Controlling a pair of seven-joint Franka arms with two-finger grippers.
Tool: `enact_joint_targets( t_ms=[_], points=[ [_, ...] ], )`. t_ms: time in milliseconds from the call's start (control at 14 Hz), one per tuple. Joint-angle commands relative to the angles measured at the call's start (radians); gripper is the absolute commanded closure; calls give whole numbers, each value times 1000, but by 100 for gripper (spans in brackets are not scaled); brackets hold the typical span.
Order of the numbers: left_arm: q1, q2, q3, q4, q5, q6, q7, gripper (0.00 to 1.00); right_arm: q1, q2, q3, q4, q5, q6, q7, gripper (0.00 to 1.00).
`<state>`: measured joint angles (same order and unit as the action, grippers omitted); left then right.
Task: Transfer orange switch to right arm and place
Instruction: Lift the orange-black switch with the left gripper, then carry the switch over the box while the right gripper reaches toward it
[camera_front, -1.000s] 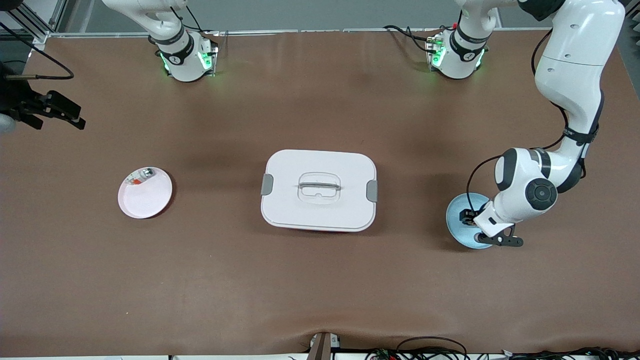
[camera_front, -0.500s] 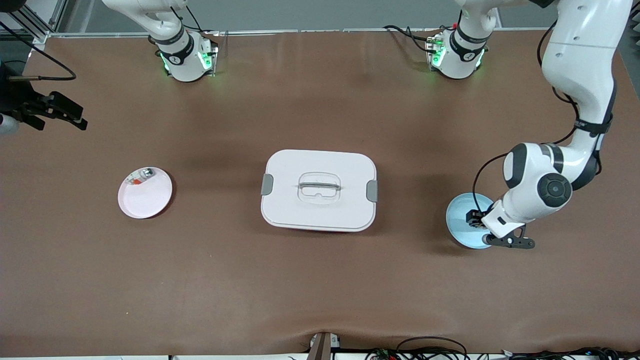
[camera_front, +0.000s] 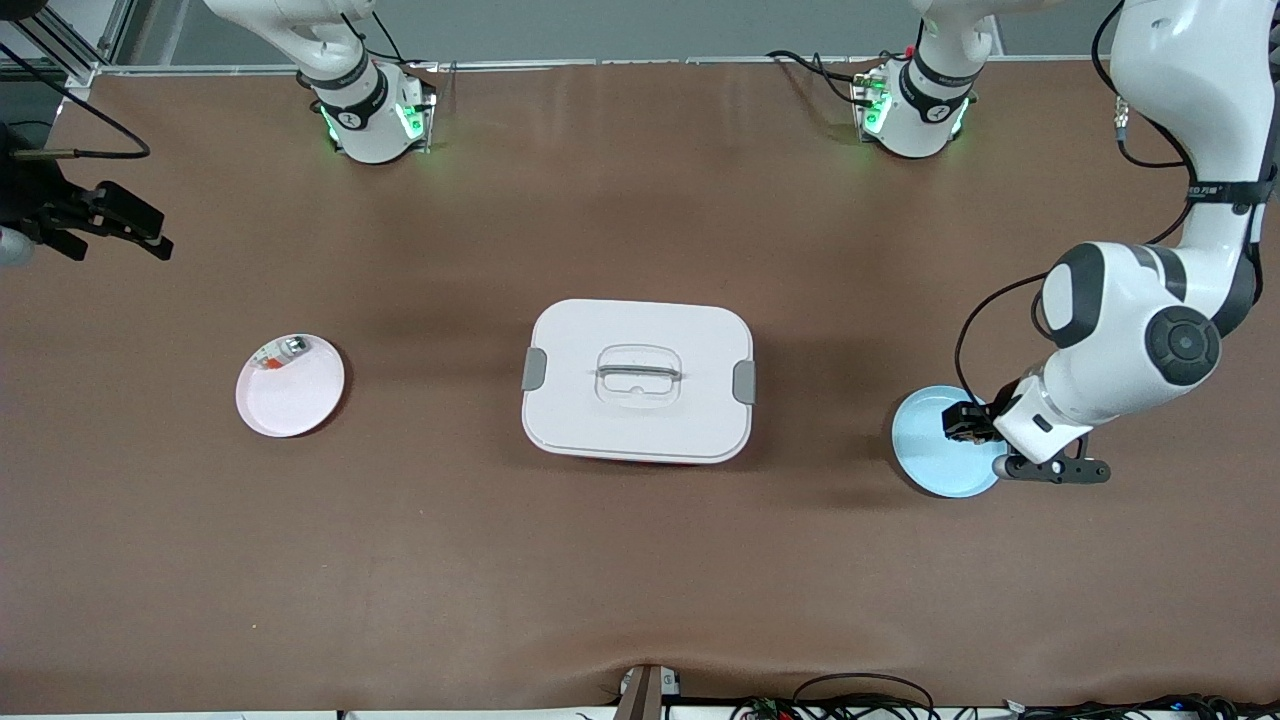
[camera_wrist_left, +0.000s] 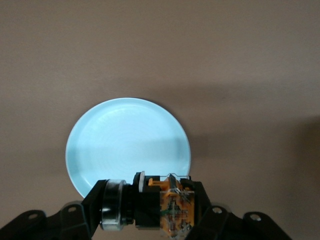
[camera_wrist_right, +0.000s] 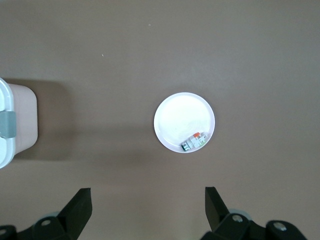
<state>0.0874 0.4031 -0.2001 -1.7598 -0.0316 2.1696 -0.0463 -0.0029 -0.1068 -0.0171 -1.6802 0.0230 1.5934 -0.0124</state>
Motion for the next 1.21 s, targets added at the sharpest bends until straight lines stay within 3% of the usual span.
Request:
enact_joint_targets(
  t_ms=[0,429,571,786,1000,1143],
  points=[
    [3,-32,-28,41,-57,-83,-62,100,67,6,20,40,-5,-41,6,0],
    [0,-30,-160,134,-70,-146,-415,100,251,6,23,50,-18,-102,14,0],
    [0,-30,-217,146,-89,-145,-547,100,328,10,25,50,-66,-102,17,0],
    [-29,-8,-292,201,-140,-145,-824,100,447,44,25,47,-77,-93,220,0],
    [-133,43,-297,266,-154,-145,-1054,100,546,81,25,34,-52,-32,305,0],
    [-201,94,-297,325,-165,-136,-1185,100,572,82,25,-2,21,46,380,0]
  ],
)
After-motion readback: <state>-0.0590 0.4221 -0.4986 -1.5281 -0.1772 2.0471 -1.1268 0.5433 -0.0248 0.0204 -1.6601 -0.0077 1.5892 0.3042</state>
